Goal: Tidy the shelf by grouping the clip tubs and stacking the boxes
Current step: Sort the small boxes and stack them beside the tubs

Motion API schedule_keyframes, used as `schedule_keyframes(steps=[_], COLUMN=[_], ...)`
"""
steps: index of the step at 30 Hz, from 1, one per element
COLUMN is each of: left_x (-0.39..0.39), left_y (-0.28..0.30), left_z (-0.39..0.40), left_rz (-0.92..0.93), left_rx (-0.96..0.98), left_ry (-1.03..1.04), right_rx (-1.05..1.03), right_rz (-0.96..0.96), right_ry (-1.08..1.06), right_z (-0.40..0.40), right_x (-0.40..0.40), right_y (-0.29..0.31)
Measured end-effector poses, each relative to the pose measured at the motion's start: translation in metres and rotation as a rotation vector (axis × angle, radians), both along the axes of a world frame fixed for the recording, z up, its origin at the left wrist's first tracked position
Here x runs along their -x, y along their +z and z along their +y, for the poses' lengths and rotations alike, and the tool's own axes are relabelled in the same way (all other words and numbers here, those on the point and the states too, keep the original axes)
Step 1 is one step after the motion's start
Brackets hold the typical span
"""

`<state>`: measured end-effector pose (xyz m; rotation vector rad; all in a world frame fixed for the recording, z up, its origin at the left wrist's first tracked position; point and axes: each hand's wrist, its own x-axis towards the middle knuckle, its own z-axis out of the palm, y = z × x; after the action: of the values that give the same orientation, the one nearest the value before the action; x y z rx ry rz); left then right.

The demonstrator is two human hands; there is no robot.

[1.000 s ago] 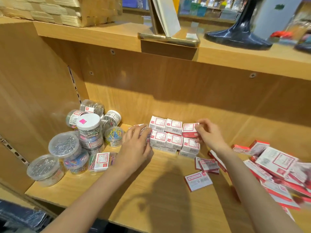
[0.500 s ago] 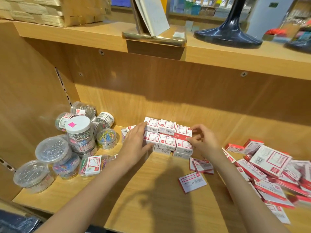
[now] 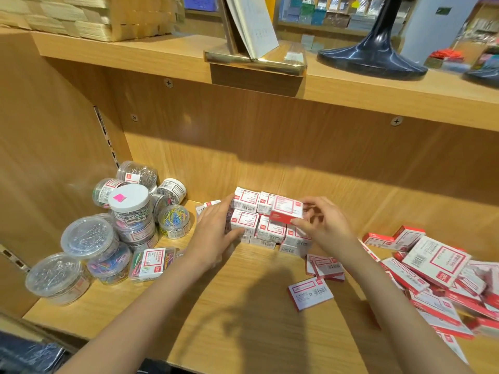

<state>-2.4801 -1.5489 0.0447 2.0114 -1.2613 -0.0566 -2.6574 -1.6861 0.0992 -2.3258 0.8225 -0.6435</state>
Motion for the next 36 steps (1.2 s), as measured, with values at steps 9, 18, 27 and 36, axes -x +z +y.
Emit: schedule_keyframes(steps=[9,18,27,36], left_x=[-0.005,-0.014,0.004,0.015], left_y=[0.000,-0.009,0.007,0.006], left_z=[0.021,0.026,0.020,0.023], left_rz=[-0.044,-0.339,-0.123,0.014], left_rx=[0.013,-0.164,0.053,0.183], left_ry=[0.089,0.074,0.044,-0.030], right_rx=[0.018,0.376,0.355,0.150], right_rz=[-0.031,0.074,0.019,-0.098], right_ry=[0.109,0.030,0.148,0.322], right_z=[0.037,0.021,0.036,0.050], right_x=[-0.059,-0.013,-0.042,-0.055], right_y=[-0.022,-0.033,-0.026,-0.025])
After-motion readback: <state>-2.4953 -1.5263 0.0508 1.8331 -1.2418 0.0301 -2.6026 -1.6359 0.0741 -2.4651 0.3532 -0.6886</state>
